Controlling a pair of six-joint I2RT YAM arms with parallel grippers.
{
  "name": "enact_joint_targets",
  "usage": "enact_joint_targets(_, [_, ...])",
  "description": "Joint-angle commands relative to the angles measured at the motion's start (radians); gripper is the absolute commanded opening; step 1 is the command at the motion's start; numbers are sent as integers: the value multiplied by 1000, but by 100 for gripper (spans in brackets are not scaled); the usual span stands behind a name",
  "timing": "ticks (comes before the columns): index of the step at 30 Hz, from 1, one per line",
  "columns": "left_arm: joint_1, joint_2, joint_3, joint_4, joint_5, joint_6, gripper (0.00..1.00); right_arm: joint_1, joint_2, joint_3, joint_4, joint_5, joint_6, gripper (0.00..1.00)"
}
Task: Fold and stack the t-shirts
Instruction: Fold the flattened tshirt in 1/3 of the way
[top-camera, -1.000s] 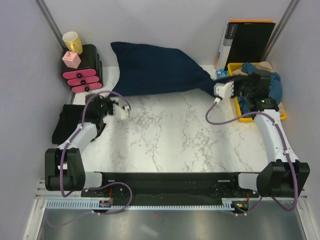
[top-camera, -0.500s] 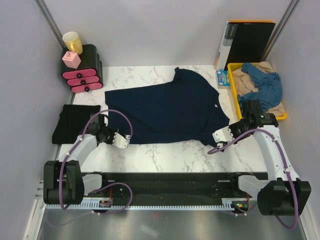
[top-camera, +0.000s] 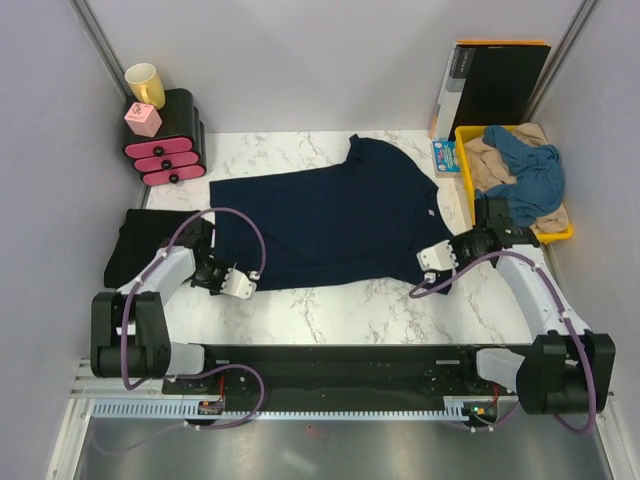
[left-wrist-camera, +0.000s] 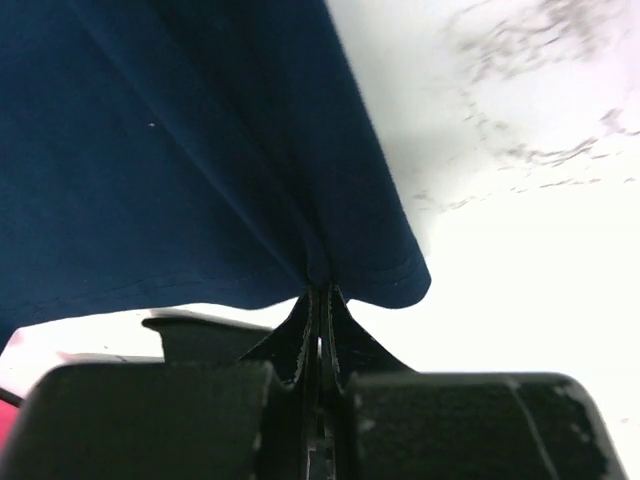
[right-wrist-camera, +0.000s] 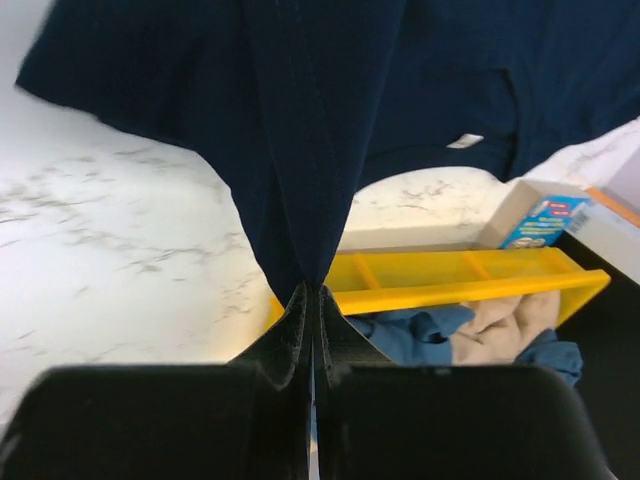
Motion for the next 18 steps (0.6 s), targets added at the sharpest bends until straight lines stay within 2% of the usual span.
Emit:
enact_joint_targets(1, [7,54,111,-35,-33,-5,2,53,82,39,261,29,64,0])
enact_joint_targets(9, [6,107,174,-18,-35,-33,2,146,233,134,381,50,122,0])
enact_joint_targets(18, [-25,112,159,-3,-44,-39,2,174,340,216,468,78,122,0])
